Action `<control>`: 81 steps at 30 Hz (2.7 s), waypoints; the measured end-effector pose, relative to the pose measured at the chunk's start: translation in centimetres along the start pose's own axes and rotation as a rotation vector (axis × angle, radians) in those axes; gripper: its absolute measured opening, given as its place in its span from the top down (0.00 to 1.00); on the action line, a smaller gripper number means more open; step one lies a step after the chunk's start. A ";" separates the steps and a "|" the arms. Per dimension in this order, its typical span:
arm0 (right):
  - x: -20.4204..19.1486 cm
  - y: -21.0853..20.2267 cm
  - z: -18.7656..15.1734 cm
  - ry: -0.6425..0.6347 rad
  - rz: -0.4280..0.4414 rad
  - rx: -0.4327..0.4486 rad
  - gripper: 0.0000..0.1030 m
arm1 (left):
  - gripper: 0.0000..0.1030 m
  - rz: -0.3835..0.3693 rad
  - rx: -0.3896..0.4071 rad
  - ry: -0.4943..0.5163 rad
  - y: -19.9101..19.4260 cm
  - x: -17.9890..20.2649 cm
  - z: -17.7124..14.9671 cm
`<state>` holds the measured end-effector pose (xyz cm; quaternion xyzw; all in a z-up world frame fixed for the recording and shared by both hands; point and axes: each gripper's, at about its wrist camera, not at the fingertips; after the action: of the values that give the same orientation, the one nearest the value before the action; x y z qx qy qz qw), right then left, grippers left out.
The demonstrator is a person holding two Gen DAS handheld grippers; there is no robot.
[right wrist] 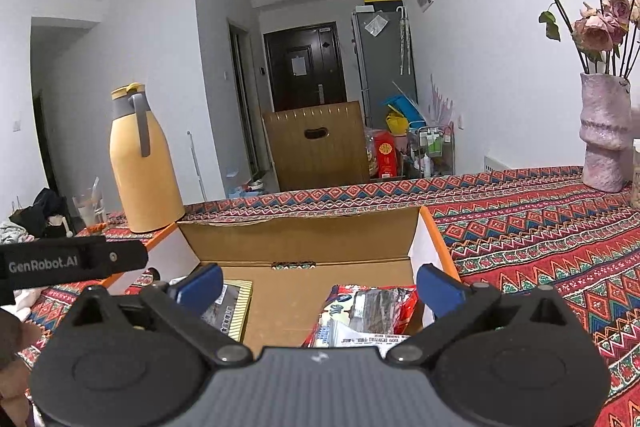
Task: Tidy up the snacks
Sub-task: 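Lower both packets into the box and open both tools, then withdraw both tools from the box back over the snack pile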
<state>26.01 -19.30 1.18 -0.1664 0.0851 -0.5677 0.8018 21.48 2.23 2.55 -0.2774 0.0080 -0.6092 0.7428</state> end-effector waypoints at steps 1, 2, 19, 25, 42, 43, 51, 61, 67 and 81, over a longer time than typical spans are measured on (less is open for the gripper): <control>0.0 0.0 0.0 0.000 0.000 0.001 0.00 | 0.00 0.000 0.000 -0.002 0.0 0.0 0.0; 0.0 0.0 0.0 0.000 -0.001 0.003 0.00 | 0.00 0.001 -0.001 -0.005 0.0 -0.1 0.0; 0.0 0.1 -0.1 0.004 0.001 0.000 0.00 | 0.00 0.002 -0.014 -0.025 0.1 -0.3 -0.1; 0.0 0.1 -0.1 0.005 0.001 0.001 0.00 | 0.00 -0.019 -0.010 -0.008 -0.2 0.1 -0.2; -0.3 0.0 -0.1 0.001 0.003 0.002 0.00 | 0.00 -0.075 -0.054 -0.018 -0.3 0.1 -0.2; -0.3 -0.1 -0.1 0.001 0.004 0.002 0.00 | 0.00 -0.081 -0.055 -0.015 -0.3 0.1 -0.2; -0.2 -0.2 -0.2 0.001 0.004 0.006 0.00 | 0.00 -0.077 -0.045 -0.011 -0.5 0.2 -0.2; -0.2 -0.2 -0.2 0.001 0.003 0.006 0.00 | 0.00 -0.090 -0.056 -0.012 -0.4 0.2 -0.1; -0.2 -0.2 -0.2 0.001 0.003 0.007 0.00 | 0.00 -0.094 -0.056 -0.012 -0.4 0.2 -0.1; -0.1 -1.1 0.6 0.000 -0.005 0.030 0.00 | 0.00 -0.102 -0.041 -0.028 -1.3 0.3 0.4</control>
<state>25.22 -19.45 2.15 -0.1543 0.0763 -0.5708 0.8029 20.50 1.98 3.56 -0.3011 -0.0040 -0.6421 0.7050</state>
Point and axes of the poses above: each gripper's, at about its wrist camera, not at the fingertips, and y roughly the way its jaws point, x to its right, z to its top, and after that the axes turned 13 degrees about -y, right-handed
